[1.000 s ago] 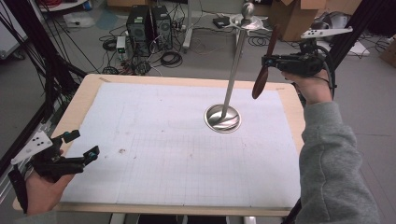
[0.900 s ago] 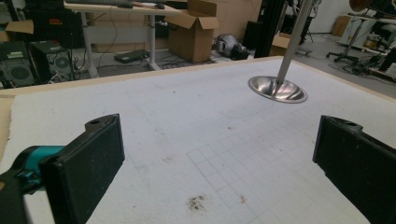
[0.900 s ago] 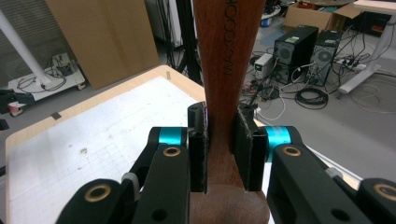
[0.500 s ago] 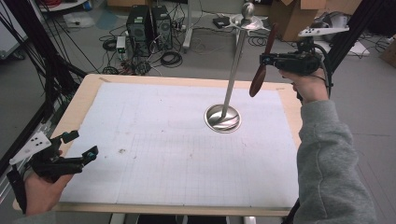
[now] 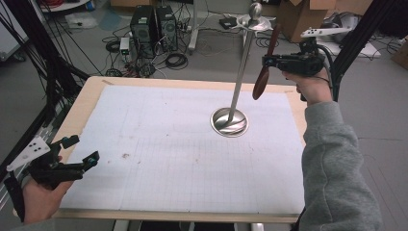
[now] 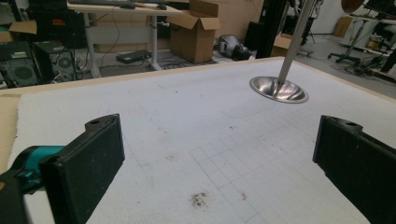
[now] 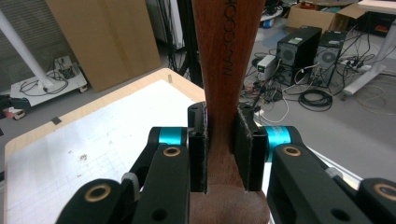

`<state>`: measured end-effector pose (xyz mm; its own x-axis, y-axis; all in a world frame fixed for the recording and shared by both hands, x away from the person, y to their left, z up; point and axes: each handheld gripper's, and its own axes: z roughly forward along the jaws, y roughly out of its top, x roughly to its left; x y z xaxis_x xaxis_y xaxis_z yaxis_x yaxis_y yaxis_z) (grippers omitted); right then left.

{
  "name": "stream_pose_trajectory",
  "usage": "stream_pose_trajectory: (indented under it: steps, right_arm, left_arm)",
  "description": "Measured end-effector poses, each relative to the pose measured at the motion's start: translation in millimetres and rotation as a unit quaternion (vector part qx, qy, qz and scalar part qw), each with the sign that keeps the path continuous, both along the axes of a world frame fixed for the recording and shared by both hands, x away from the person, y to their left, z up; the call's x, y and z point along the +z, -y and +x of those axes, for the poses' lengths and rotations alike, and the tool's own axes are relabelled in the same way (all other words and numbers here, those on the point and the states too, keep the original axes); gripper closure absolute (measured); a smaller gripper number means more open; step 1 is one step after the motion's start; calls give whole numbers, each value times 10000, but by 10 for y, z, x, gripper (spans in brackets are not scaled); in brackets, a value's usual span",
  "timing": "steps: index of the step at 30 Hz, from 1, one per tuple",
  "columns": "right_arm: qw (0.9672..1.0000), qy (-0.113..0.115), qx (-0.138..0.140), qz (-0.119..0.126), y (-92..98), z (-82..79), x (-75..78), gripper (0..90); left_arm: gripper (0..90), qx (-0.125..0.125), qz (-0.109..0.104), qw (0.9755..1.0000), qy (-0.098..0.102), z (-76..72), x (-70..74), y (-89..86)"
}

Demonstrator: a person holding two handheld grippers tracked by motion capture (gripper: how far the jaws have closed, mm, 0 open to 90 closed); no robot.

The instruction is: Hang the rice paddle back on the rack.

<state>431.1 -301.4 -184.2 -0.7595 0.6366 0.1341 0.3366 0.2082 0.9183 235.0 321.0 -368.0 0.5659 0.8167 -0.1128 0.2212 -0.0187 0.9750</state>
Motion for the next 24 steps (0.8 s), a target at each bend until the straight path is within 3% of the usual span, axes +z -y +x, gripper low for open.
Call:
stream_pose_trajectory:
  steps: [24]
  right_arm:
    - [10000, 71, -44, 25, -70, 42, -54, 758]
  left_arm:
    - [25, 13, 11, 10000, 14, -12, 2, -9]
